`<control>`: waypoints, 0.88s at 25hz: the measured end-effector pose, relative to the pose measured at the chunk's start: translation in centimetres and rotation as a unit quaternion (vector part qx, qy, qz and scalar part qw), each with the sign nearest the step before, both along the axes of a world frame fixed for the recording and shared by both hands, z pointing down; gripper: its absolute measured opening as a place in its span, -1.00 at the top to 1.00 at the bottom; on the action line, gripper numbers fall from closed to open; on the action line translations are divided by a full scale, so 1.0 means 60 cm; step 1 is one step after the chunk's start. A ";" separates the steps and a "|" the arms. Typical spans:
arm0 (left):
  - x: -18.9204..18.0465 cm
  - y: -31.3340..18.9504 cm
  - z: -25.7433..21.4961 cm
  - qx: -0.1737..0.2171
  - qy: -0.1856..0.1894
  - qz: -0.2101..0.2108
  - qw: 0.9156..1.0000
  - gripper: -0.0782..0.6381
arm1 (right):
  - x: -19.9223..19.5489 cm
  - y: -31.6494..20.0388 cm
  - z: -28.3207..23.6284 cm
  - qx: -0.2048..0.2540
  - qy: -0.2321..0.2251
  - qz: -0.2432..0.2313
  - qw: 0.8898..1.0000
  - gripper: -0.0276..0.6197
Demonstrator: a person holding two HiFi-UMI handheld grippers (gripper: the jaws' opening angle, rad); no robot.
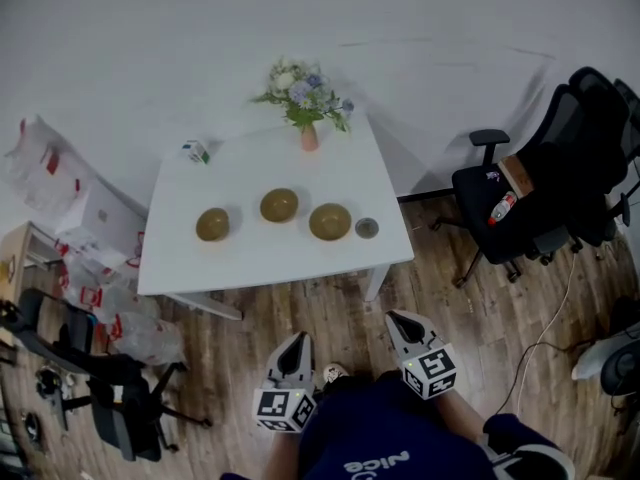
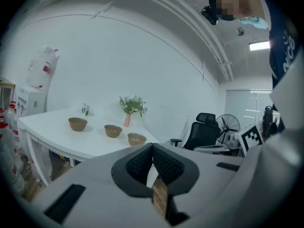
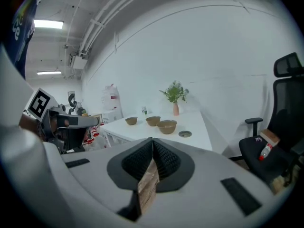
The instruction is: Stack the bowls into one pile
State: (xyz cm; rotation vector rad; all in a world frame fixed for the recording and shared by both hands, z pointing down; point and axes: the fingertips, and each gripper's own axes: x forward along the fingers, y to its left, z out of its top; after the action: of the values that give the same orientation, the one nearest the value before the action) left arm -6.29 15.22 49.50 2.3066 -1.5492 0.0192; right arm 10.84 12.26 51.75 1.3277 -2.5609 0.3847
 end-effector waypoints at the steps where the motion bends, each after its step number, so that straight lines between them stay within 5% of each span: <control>1: -0.010 -0.004 0.002 -0.001 0.000 0.004 1.000 0.73 | -0.007 -0.002 0.005 -0.005 -0.002 0.006 1.000 0.84; 16: -0.066 -0.076 0.023 -0.019 0.018 0.004 1.000 0.73 | -0.035 -0.077 0.035 -0.045 -0.022 0.053 0.997 0.84; 22: -0.085 -0.144 0.028 -0.028 -0.006 -0.031 0.999 0.73 | -0.072 -0.176 0.042 -0.029 0.025 -0.006 0.999 0.84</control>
State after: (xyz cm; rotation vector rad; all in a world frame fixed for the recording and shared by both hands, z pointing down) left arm -11.41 6.59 51.18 2.2182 -1.6041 0.0592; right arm 6.51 1.69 54.28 1.2846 -2.4958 0.4143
